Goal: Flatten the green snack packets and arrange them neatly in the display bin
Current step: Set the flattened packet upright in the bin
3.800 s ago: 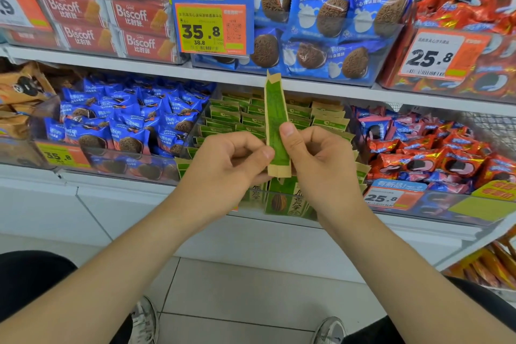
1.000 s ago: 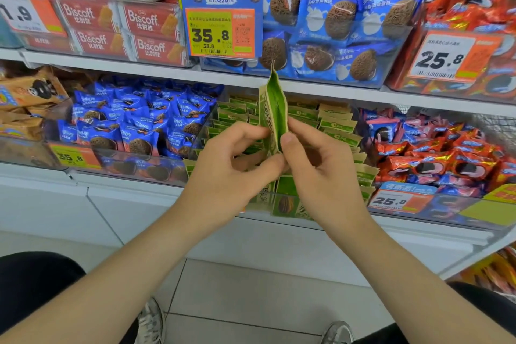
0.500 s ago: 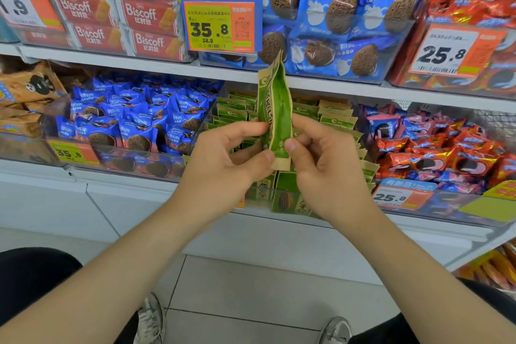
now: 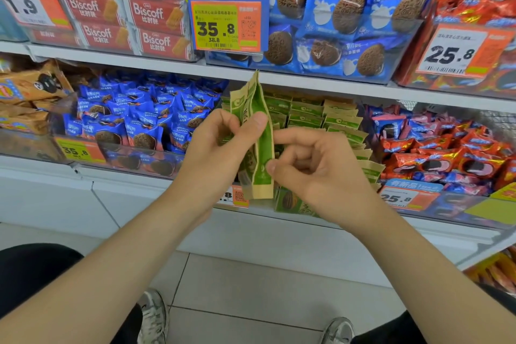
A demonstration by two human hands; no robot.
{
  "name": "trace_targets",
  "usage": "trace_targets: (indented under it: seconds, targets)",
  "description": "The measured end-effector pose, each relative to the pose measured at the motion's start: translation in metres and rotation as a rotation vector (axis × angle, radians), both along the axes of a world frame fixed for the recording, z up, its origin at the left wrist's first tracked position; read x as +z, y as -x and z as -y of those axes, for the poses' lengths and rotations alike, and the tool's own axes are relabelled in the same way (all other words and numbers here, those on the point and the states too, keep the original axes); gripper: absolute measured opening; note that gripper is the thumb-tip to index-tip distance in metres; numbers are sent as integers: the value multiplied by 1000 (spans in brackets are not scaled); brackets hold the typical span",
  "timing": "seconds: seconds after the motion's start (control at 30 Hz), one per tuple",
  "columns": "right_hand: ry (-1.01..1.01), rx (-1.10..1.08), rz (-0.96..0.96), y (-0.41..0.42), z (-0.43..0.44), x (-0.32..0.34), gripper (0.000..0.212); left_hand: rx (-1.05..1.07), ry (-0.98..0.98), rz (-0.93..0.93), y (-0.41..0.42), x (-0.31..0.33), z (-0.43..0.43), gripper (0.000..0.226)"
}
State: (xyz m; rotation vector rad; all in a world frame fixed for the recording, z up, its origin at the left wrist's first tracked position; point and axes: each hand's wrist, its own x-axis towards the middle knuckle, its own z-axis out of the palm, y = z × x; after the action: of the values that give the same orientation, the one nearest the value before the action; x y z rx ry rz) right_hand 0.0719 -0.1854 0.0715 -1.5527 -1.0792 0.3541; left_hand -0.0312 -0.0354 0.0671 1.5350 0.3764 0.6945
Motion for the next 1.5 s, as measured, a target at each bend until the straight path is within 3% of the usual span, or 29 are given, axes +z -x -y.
trace_targets:
  seconds: [0.07,0.13,0.2,0.27,0.33,0.5,0.6,0.63,0.7,0.77,0.83,0.93,1.07,1.17,1.33,1.43,1.5]
  targets:
    - [-42,-44,-105,0,-1,2,6,-47,-34,19,0,-2,4,43]
    - [-107,-175,-152,-2,-4,0,24,-133,-101,31,0,-4,13,38]
    - [-148,-290,-65,-6,-8,-6,36,-165,-173,18,0,-8,22,36]
    - [-161,-328,31,-9,-10,-11,38,-145,-224,-2,0,-10,26,34]
    - [-189,-312,-2,-12,-11,-11,37,-132,-220,-12,-1,-8,29,32]
    - [-190,-258,-174,-7,-8,-10,34,-183,-141,-99,2,2,25,24]
    - [-194,-168,-250,-5,-4,-1,19,-205,-88,-181,5,8,16,24]
    - [-197,-136,-257,-7,-2,3,26,-233,-11,-201,1,10,14,27]
    - [-121,-111,-130,-13,3,7,40,-293,166,-229,-7,14,7,34]
    - [-16,-105,57,-20,5,7,39,-377,235,-254,-7,13,4,23]
    - [-25,-74,30,-27,6,2,51,-476,250,-294,2,12,6,23]
    - [-70,-142,7,-30,5,2,46,-522,46,-347,16,8,1,49]
    - [-63,-259,155,-33,7,2,40,-548,-278,-392,15,3,-14,39]
    - [18,-127,155,-36,13,9,21,-479,-523,-331,15,-5,-19,36]
    - [141,87,128,-30,22,20,28,-406,-778,-257,7,-8,-27,38]
    - [126,-37,230,-29,21,20,20,-367,-808,-267,4,-5,-31,33]
    - [147,-206,392,-34,22,19,19,-227,-975,-340,2,-7,-43,30]
